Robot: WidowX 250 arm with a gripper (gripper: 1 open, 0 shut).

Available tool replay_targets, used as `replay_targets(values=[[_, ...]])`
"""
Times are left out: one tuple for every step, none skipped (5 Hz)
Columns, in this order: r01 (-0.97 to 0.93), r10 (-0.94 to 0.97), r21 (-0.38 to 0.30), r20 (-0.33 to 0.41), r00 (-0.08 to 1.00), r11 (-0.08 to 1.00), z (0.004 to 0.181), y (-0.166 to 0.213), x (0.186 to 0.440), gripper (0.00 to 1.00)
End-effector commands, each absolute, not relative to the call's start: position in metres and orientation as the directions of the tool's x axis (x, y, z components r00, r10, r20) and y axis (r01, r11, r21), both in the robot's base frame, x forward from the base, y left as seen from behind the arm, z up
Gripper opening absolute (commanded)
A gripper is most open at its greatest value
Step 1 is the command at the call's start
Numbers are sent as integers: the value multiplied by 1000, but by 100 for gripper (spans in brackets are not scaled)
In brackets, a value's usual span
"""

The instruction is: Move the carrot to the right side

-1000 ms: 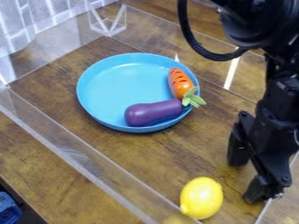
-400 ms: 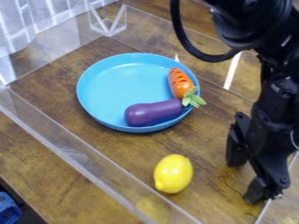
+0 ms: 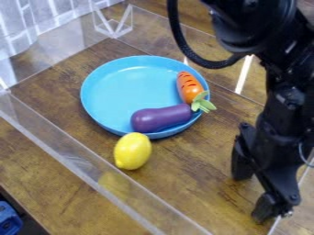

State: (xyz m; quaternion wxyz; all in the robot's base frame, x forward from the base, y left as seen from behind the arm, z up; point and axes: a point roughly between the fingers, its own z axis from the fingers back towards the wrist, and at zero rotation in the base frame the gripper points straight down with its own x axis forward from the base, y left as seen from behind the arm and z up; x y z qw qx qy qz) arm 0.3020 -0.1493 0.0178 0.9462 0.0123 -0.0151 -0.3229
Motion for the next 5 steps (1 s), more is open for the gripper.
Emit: replay_targets(values=[[555,-556,35,29,830,831,33,-159,298,100],[479,-480,35,16,877,877,46,-158,298,0],[533,-534,36,6,846,845,42,-159,296,100],[577,-578,39,1,816,816,39,-157,296,0],[621,-621,39,-4,784,783,36,-155,295,100]])
